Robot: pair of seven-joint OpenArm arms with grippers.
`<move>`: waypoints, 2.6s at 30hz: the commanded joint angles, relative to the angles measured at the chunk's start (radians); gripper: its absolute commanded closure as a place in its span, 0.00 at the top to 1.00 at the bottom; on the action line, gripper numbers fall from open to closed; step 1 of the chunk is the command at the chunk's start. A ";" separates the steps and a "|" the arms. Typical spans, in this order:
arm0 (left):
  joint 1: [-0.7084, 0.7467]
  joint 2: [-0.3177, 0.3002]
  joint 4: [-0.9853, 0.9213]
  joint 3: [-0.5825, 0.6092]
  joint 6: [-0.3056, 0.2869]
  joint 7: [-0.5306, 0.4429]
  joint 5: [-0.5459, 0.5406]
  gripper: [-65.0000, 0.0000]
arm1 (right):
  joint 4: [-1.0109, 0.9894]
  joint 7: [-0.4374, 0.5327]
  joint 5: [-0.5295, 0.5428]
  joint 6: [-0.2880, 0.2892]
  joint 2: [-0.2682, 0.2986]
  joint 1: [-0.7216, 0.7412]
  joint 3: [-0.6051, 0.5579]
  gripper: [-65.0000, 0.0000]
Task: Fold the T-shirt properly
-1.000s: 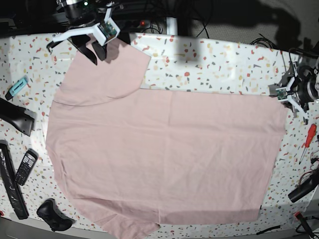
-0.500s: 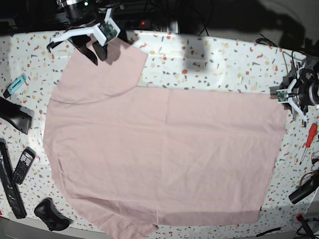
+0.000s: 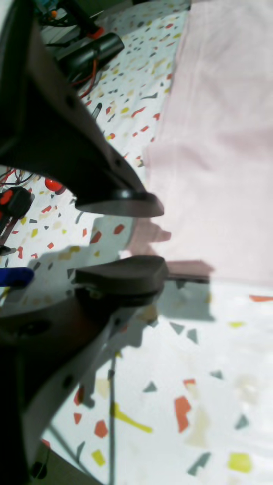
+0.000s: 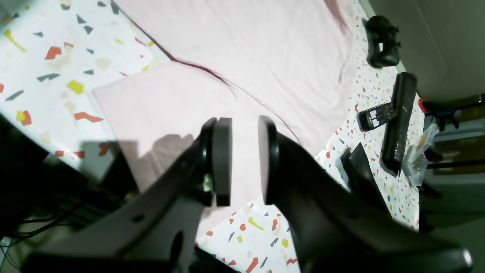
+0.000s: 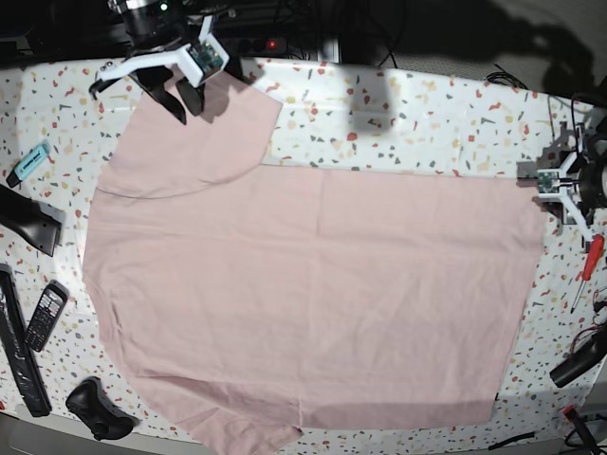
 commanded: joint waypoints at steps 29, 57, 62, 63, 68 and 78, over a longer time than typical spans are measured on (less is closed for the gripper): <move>-0.036 0.173 -0.212 -0.012 0.194 0.048 0.068 0.31 | 0.017 0.016 -0.018 -0.012 0.005 -0.008 0.002 0.19; -0.036 0.129 -0.143 -0.012 0.077 0.034 0.136 0.31 | 0.017 0.005 -0.018 -0.012 0.004 -0.003 0.002 0.19; -0.040 0.186 -0.229 -0.012 0.163 0.021 0.136 0.31 | 0.017 0.008 -0.018 -0.012 0.004 -0.003 0.002 0.19; -0.045 0.193 -0.238 -0.012 0.162 0.018 0.136 0.31 | 0.017 0.008 -0.018 -0.012 0.005 -0.003 0.002 0.19; -0.083 0.225 -0.296 -0.012 0.161 0.018 0.136 0.31 | 0.017 0.008 -0.018 -0.012 0.005 -0.003 0.002 0.19; -0.122 0.269 -0.398 -0.012 0.072 0.017 0.144 0.31 | 0.017 0.008 -0.018 -0.011 0.005 -0.003 0.002 0.19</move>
